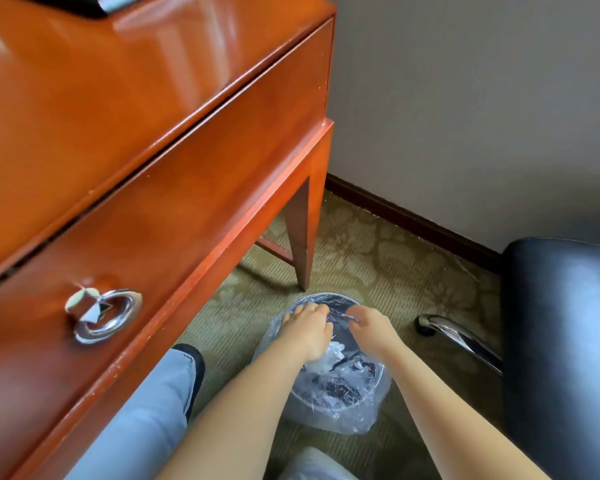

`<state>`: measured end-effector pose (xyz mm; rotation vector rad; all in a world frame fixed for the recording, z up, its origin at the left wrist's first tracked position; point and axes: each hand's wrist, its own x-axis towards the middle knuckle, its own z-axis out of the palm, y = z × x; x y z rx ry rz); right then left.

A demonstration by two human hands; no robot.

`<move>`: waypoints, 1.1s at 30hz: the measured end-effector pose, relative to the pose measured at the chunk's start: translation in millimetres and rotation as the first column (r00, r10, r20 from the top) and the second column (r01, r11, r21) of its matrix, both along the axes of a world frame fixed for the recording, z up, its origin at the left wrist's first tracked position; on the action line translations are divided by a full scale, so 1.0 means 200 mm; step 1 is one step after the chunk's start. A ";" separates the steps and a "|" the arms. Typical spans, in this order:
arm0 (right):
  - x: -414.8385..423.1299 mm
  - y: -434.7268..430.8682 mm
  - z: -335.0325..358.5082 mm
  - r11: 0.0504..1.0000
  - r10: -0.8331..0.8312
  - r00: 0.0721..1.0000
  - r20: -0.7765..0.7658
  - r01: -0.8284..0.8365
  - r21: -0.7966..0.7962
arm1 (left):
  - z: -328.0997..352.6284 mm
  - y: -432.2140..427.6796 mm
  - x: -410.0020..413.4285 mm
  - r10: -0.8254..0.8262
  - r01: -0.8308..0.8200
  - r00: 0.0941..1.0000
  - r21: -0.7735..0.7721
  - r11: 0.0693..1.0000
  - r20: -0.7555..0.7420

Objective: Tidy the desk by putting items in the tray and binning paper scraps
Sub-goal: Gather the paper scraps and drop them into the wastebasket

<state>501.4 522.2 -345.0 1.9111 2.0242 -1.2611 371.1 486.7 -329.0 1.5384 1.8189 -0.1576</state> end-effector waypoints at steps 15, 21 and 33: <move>-0.07 -0.05 1.08 0.847 0.226 0.965 0.135 -0.263 0.462 | 1.16 -0.24 -0.16 -0.118 0.189 0.971 0.356 0.915 -0.210; -0.21 -0.17 1.49 0.757 0.300 0.941 0.160 -0.336 0.561 | 1.57 -0.47 -0.25 -0.099 0.239 0.947 0.464 0.853 -0.307; -0.80 -0.53 1.93 0.547 0.565 0.809 0.162 -0.513 0.662 | 1.90 -1.02 -0.75 0.166 0.083 0.905 0.547 0.833 -0.391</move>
